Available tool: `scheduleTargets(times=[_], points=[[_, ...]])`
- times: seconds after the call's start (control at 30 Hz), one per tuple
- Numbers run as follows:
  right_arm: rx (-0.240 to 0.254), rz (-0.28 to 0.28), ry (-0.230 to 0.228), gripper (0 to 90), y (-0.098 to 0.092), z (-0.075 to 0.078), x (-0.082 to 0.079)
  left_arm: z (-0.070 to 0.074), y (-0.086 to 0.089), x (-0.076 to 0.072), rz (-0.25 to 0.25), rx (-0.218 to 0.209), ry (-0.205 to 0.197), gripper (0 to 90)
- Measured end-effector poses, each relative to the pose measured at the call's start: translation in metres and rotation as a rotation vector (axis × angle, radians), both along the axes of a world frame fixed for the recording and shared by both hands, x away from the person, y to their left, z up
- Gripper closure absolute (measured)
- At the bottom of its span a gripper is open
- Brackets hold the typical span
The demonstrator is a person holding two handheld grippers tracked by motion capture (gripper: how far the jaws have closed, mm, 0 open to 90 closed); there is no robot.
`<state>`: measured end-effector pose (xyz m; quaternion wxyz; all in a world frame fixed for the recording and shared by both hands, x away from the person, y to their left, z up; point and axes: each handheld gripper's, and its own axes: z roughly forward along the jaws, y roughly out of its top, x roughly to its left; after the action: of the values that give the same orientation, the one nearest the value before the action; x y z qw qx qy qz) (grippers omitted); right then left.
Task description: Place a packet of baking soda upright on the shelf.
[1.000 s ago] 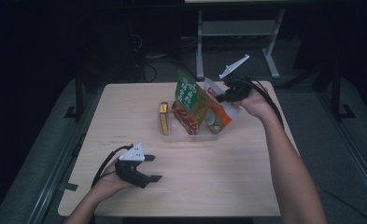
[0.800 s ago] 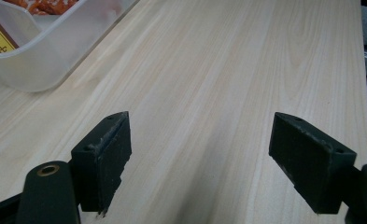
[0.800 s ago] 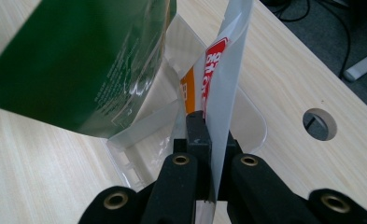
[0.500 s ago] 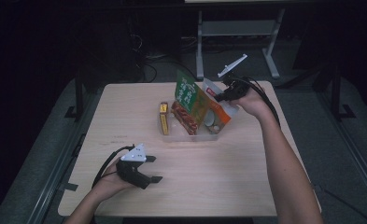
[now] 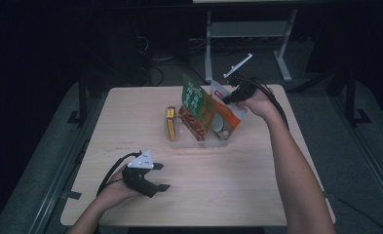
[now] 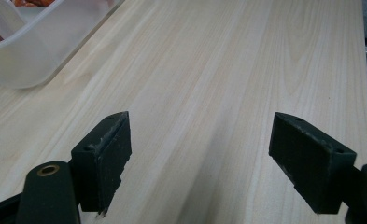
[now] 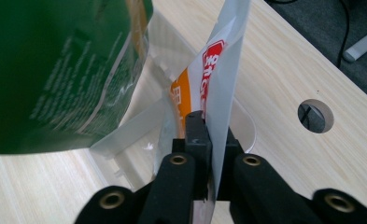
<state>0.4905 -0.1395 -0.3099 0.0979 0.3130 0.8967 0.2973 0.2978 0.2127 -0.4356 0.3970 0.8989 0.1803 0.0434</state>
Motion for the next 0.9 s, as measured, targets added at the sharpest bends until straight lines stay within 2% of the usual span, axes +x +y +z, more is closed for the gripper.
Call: scheduleTargets(times=[0.13, 0.2, 0.27, 0.3, 0.37, 0.43, 0.53, 0.6, 0.9], points=[[0.039, -0.025, 0.01, 73.4, -0.005, 0.001, 0.0, 0.0, 0.0, 0.002, 0.006, -0.004, 0.002, 20.6], [0.04, -0.027, 0.003, 66.1, -0.007, 0.003, -0.002, 0.0, 0.001, 0.003, 0.006, -0.005, 0.002, 20.6], [0.052, -0.033, -0.009, 50.7, -0.01, 0.005, -0.007, 0.001, 0.0, 0.003, 0.008, -0.005, 0.001, 20.6], [0.061, -0.036, -0.014, 46.2, -0.012, 0.005, -0.009, 0.001, 0.0, 0.004, 0.008, -0.005, 0.0, 20.6], [0.068, -0.062, -0.021, 39.2, -0.016, 0.006, -0.012, 0.001, 0.0, 0.003, 0.013, -0.009, 0.001, 20.6], [0.099, -0.071, -0.034, 33.9, -0.021, 0.006, -0.016, 0.001, 0.0, 0.003, 0.015, -0.01, 0.005, 20.6], [0.137, -0.081, -0.052, 29.4, -0.031, 0.008, -0.025, 0.002, 0.001, 0.003, 0.013, 0.006, 0.004, 20.2], [0.153, -0.085, -0.061, 28.7, -0.036, 0.009, -0.032, 0.002, 0.001, 0.003, 0.018, 0.0, 0.008, 20.1], [0.188, -0.101, -0.121, 25.9, -0.053, 0.012, -0.063, 0.002, 0.003, 0.001, 0.017, 0.004, 0.009, 19.9]])
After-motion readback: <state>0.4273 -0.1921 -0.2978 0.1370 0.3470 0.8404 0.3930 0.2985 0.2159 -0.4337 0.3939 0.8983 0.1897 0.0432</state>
